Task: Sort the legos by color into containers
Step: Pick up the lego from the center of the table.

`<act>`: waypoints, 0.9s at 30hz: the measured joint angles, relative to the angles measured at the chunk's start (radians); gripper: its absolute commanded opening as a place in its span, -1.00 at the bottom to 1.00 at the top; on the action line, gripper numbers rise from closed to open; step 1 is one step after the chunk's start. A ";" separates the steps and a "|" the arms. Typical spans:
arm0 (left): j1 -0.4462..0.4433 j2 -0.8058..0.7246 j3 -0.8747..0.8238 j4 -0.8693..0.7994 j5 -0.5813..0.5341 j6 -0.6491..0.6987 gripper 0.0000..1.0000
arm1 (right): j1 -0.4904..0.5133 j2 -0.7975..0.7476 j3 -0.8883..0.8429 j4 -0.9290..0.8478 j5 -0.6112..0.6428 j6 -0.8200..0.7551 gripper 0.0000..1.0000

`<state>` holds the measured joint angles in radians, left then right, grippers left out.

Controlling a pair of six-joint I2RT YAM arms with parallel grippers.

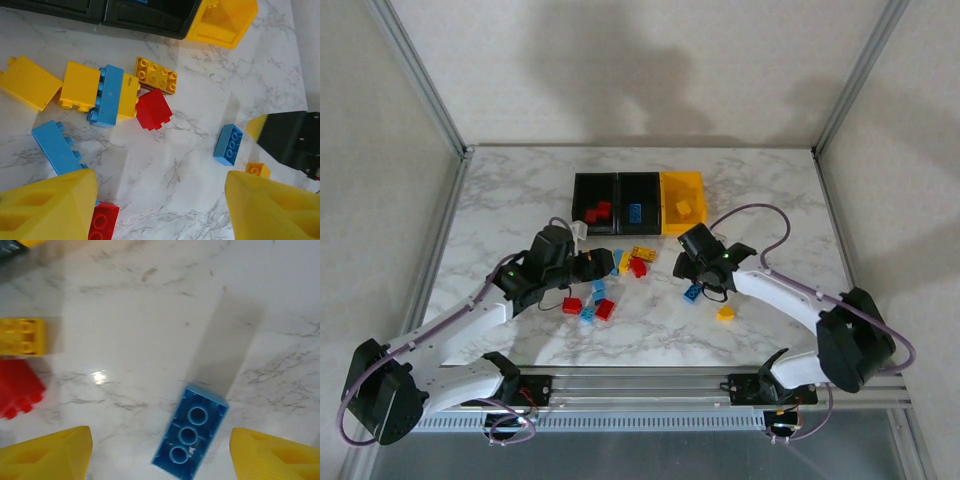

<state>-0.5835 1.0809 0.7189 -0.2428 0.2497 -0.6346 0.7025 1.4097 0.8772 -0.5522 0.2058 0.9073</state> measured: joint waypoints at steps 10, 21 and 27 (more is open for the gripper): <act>-0.040 0.000 -0.015 0.016 -0.007 -0.022 0.35 | -0.001 0.141 0.000 0.018 -0.038 0.035 0.22; -0.050 0.002 -0.035 0.034 -0.008 -0.036 0.35 | -0.001 0.172 0.000 0.043 -0.052 0.044 -0.34; -0.050 0.011 -0.064 0.087 -0.007 -0.067 0.35 | -0.001 0.172 0.051 0.015 -0.042 0.004 -0.42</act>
<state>-0.6334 1.0924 0.6548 -0.1555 0.2424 -0.7013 0.7017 1.5822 0.9279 -0.5369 0.1635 0.9115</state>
